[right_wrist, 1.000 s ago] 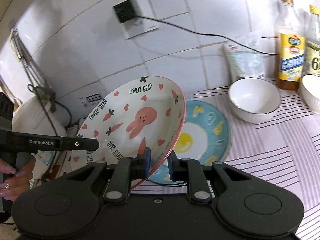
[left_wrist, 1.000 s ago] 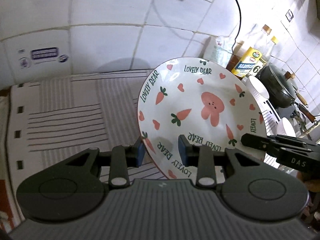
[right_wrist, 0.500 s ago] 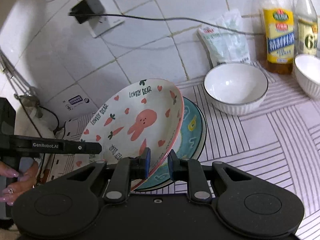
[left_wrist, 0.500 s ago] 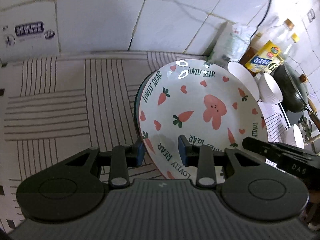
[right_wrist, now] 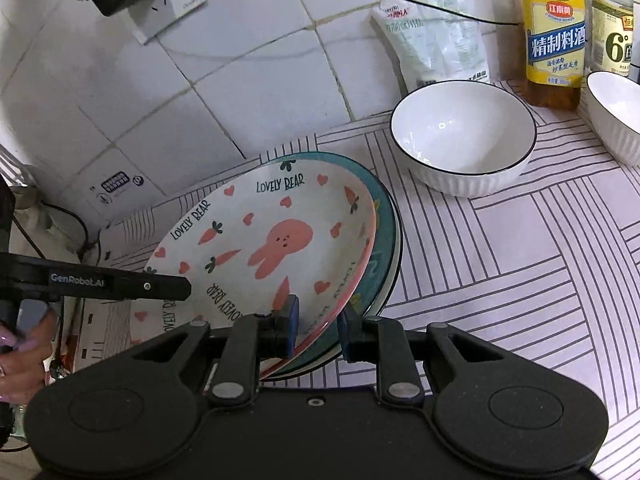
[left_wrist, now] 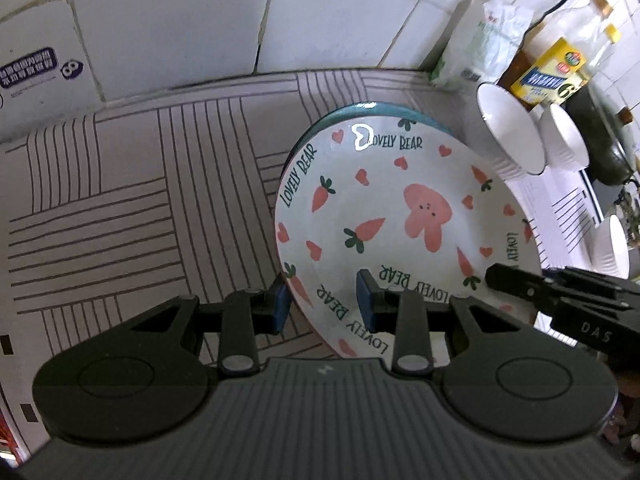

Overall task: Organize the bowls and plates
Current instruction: 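Carry the pink bunny plate and lower it onto the blue Egg plate, then open both grippers off the pink bunny plate rim, then move both grippers to the white bowl beside the stove, then grasp the white bowl rim with both grippers, then carry the white bowl beside the plate stack and lower it, then open both grippers and move them to a second white bowl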

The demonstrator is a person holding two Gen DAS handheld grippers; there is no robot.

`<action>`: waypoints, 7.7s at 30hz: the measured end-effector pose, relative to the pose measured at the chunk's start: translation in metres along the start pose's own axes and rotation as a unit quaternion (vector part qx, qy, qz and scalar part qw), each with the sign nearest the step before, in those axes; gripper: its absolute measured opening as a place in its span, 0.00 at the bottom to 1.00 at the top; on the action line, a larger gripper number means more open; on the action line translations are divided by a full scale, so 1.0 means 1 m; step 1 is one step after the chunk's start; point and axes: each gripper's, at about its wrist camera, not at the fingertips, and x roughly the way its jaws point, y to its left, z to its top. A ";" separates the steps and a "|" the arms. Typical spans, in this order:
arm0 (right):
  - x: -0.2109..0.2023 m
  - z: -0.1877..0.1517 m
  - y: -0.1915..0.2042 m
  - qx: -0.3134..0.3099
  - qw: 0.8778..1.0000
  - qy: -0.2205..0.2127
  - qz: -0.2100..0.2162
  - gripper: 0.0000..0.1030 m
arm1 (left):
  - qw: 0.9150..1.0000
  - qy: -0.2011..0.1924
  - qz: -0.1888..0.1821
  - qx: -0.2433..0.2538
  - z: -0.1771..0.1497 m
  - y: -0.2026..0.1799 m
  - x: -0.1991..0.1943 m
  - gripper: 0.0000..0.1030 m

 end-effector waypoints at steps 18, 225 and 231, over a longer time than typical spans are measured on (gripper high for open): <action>0.014 0.016 0.052 -0.097 0.981 0.064 -0.158 0.46 | 1.000 0.013 0.022 0.018 -0.003 -0.011 0.011 0.31; -0.208 0.052 -0.171 -0.145 0.977 -0.093 0.125 0.86 | 0.977 -0.034 0.161 -0.134 0.008 -0.269 -0.039 0.44; -0.194 0.068 -0.177 -0.106 0.988 -0.050 0.104 0.86 | 0.977 -0.083 0.137 -0.140 0.022 -0.265 -0.053 0.45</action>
